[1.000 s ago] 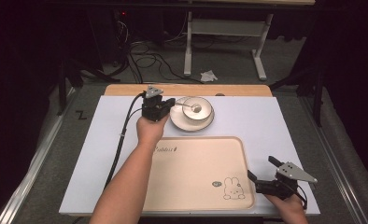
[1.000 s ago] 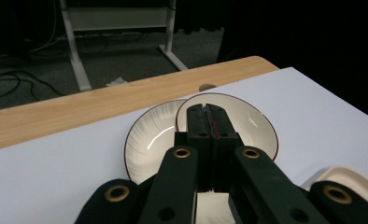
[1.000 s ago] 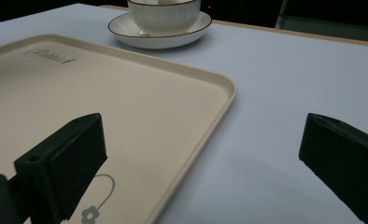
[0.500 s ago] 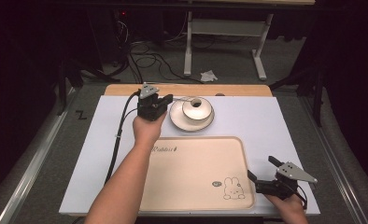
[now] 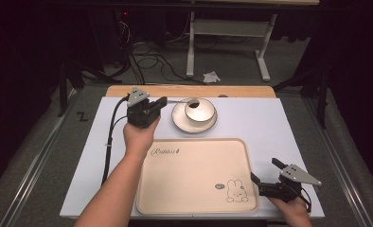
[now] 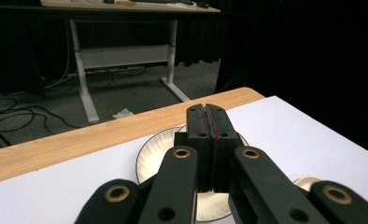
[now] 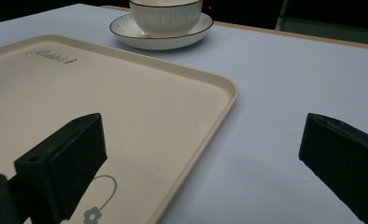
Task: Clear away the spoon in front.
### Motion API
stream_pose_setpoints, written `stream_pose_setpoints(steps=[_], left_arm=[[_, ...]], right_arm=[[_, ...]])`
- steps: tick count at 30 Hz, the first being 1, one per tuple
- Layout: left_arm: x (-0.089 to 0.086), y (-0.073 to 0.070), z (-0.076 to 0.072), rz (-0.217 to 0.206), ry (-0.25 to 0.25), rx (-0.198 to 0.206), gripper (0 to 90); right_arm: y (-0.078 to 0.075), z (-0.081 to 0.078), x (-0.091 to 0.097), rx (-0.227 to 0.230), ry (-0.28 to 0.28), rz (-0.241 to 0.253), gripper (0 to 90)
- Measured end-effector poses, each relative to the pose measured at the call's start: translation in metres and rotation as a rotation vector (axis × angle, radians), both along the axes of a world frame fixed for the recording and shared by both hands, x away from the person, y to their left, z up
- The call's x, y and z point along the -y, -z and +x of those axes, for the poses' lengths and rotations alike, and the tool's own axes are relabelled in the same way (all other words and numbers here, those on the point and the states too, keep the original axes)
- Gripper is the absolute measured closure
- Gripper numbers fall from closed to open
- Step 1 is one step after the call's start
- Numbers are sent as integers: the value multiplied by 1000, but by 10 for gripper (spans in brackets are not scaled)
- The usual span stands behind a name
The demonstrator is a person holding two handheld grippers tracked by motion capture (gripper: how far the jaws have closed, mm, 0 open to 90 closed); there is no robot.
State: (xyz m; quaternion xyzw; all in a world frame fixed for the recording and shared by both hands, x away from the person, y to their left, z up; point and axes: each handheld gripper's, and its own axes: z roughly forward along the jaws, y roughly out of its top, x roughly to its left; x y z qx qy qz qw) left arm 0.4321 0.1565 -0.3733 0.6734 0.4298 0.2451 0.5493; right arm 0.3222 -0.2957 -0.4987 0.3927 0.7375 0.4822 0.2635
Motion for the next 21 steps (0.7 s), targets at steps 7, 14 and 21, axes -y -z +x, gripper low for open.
stream_pose_setpoints(steps=[7, 14, 21], left_arm=[[-14, 6, -22, -14, -7, 2, 900], [-23, 15, -49, -26, 12, 13, 900], [-30, 22, -75, -34, 22, 19, 900]], right_arm=[[0, 0, 0, -2, 2, -2, 14], [0, -1, -1, -5, 1, -1, 14], [1, -1, -1, -8, 4, 0, 15]])
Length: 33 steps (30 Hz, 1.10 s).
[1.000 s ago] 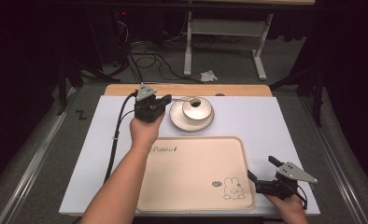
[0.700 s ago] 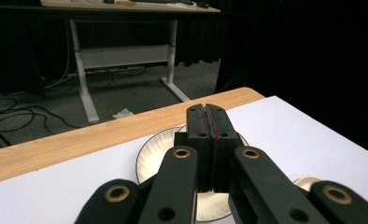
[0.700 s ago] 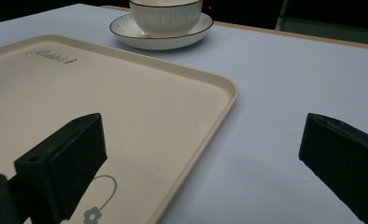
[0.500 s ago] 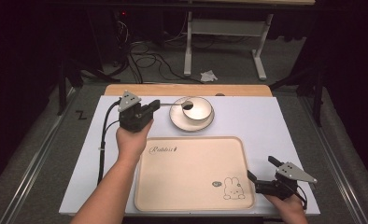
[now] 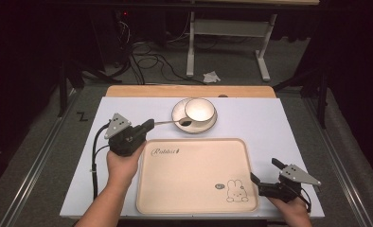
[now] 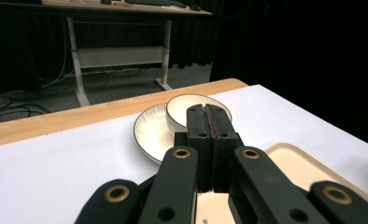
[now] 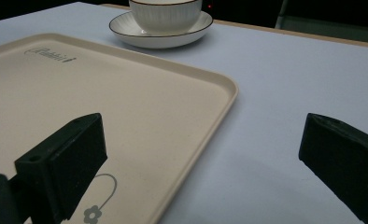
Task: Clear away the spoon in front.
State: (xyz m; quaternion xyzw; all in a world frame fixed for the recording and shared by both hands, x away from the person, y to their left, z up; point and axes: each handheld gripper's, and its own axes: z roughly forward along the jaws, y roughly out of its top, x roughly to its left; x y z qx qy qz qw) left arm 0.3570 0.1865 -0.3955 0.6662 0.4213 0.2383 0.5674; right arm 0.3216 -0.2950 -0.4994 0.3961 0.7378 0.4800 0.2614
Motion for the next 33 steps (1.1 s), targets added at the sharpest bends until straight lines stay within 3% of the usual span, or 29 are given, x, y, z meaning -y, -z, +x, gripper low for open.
stream_pose_setpoints(steps=[4, 6, 11, 16, 21, 24, 33], left_arm=[[-2, 4, -13, 12, -2, 7, 900], [-4, 11, -26, 25, -12, 10, 900], [-10, 22, -42, 18, -24, 5, 900], [-13, 44, -59, 37, -45, -7, 900], [-11, 61, -63, 46, -52, -10, 900], [-9, 74, -63, 27, -60, -6, 900], [-9, 79, -61, 19, -58, -5, 900]], right_arm=[[0, 0, 0, 3, 0, -1, 15], [-1, 0, 1, 5, 0, -1, 15], [0, 0, 0, 3, -1, 0, 15], [0, 0, -1, -1, -3, -4, 15], [1, 1, -1, -5, -1, -9, 15], [3, 1, 0, -14, 10, -9, 15], [6, 3, 0, -26, 14, -19, 15]])
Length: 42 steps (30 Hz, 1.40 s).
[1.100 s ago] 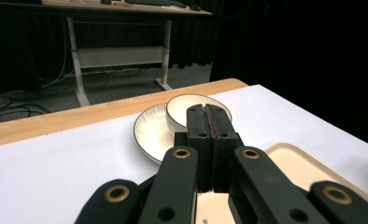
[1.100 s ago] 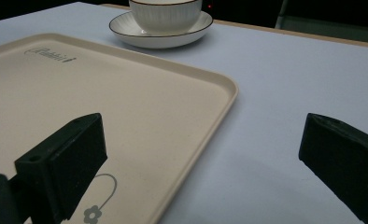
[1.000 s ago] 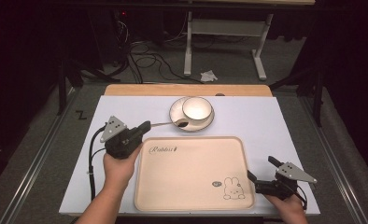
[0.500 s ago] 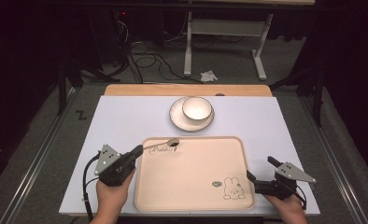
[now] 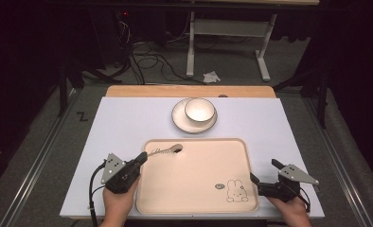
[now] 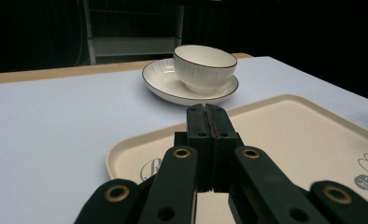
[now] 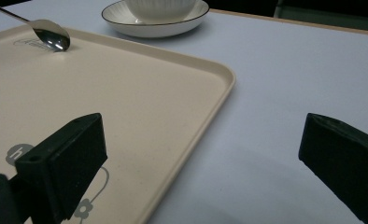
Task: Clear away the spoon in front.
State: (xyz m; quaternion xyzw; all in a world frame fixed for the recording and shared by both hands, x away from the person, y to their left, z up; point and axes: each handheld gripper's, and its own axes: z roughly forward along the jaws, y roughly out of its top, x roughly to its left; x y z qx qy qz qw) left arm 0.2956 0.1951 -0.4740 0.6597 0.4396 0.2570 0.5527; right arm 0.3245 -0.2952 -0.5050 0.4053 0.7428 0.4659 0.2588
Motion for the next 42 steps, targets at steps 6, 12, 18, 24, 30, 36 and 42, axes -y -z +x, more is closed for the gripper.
stream_pose_setpoints(steps=[6, 12, 18, 24, 30, 36, 42], left_arm=[[8, 4, -7, 58, 3, -34, 899], [8, -1, -19, 84, 39, -102, 897], [10, 15, -30, 153, 43, -106, 897], [16, 31, -31, 197, 60, -161, 897], [24, 33, -32, 219, 84, -179, 897], [29, 39, -31, 248, 92, -213, 897], [31, 43, -30, 276, 97, -248, 897]], right_arm=[[-1, -1, -3, 5, -5, -10, 16], [-1, -1, -1, 10, -6, -11, 16], [0, -1, -1, -2, -2, 2, 16], [-2, -1, -5, 12, -16, -8, 15], [-1, 0, -2, 6, -7, -4, 16], [-2, -1, -2, 5, -3, 1, 16], [-2, -1, -1, 8, -9, 2, 16]])
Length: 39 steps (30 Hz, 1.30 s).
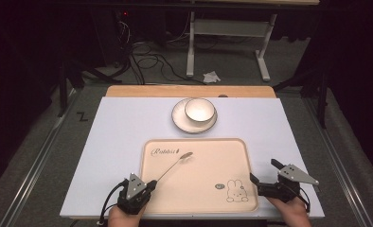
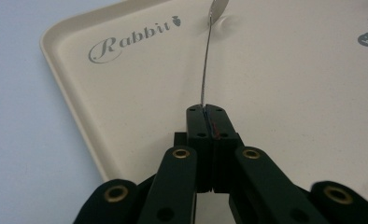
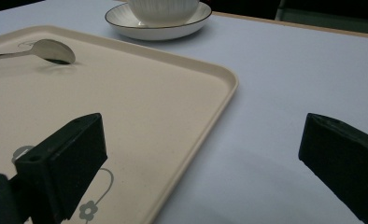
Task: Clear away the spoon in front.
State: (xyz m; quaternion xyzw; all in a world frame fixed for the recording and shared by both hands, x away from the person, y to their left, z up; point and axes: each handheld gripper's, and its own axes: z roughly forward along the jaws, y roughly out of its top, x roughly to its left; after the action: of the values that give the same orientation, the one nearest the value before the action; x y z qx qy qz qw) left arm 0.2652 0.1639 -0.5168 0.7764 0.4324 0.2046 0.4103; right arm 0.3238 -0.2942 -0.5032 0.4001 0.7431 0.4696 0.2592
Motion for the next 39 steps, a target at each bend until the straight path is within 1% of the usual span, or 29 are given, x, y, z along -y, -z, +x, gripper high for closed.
stream_pose_setpoints(steps=[3, 8, 9, 10, 11, 14, 17, 24, 25, 29, 36, 37, 38, 39], left_arm=[[1, 1, 0, 8, -3, 3, 896], [2, 3, 0, 19, 1, -15, 893], [3, 4, 1, 27, 5, -32, 893], [3, 4, 1, 27, 5, -32, 893], [4, 5, 2, 37, 10, -49, 893], [4, 5, 2, 41, 9, -51, 893], [6, 5, 2, 60, 12, -55, 892], [7, 5, 2, 72, 13, -58, 888], [7, 6, 2, 72, 13, -57, 873], [8, 5, 2, 77, 18, -58, 860], [7, 5, 3, 70, 17, -64, 877], [6, 5, 3, 66, 19, -71, 890], [5, 5, 4, 48, 16, -82, 890], [4, 4, 5, 40, 13, -87, 891]], right_arm=[[0, 0, 0, -2, 2, 2, 16], [0, 0, 1, 4, 0, 0, 16], [-1, 0, 1, 5, -1, -1, 16], [-1, 0, 1, 4, -1, -1, 16], [-1, 0, 1, 4, -1, 0, 16], [-1, 0, 1, 7, -1, -1, 16], [-1, 0, 1, 7, -1, -2, 16], [-1, 0, 0, 7, -3, -4, 16], [-1, 0, 0, 7, -3, -3, 16], [-1, 0, 0, 4, -2, -2, 16], [-1, 0, 0, 5, -2, -3, 16], [-1, 0, 0, 5, -2, -4, 16], [-1, 0, 0, 5, -2, -4, 16], [-1, 0, 0, 5, -3, -4, 16]])
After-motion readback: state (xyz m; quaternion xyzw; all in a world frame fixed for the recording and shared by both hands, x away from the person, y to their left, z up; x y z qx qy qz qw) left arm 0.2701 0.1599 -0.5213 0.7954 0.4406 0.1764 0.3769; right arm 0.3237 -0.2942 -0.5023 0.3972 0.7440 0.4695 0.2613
